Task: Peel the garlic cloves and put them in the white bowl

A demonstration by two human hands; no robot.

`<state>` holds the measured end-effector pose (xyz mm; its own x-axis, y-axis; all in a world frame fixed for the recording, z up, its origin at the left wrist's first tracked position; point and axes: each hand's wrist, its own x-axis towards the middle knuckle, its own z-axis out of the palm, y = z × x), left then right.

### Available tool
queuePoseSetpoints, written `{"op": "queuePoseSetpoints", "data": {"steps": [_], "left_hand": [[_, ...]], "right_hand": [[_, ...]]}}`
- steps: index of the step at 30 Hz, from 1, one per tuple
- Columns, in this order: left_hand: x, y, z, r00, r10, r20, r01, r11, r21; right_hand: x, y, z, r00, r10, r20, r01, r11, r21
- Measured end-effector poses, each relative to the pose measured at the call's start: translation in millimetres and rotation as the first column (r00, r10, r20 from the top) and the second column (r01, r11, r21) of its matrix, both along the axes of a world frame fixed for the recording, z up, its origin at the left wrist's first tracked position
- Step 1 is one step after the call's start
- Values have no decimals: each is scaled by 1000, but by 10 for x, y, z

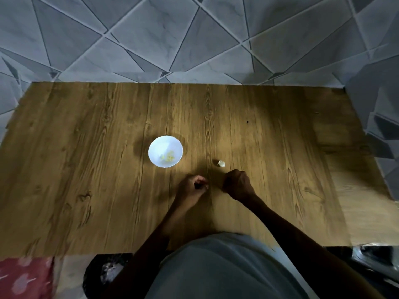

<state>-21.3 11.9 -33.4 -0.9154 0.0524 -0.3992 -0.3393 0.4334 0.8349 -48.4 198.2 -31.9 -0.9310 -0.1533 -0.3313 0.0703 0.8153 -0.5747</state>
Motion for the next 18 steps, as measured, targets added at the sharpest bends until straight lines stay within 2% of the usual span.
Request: {"op": "queuePoseSetpoints", "data": {"steps": [2, 3, 5, 10, 13, 18], "left_hand": [[-11, 30, 30, 999, -13, 33, 10, 995, 98], [-16, 46, 56, 999, -14, 49, 6, 988, 153], [-24, 79, 94, 997, -16, 80, -6, 966, 258], [-52, 125, 130, 996, -6, 87, -23, 945, 326], [-74, 163, 146, 991, 50, 126, -89, 943, 320], [-66, 173, 189, 994, 52, 96, -76, 960, 270]], "right_hand": [[45, 34, 115, 995, -71, 64, 85, 958, -273], [74, 39, 182, 989, -111, 94, 138, 922, -362], [110, 38, 273, 983, -148, 106, 180, 879, -441], [110, 42, 340, 973, -192, 129, 231, 832, -505], [94, 40, 339, 980, -161, 120, 200, 851, -485], [92, 4, 390, 993, -113, 27, 114, 894, -433]]}}
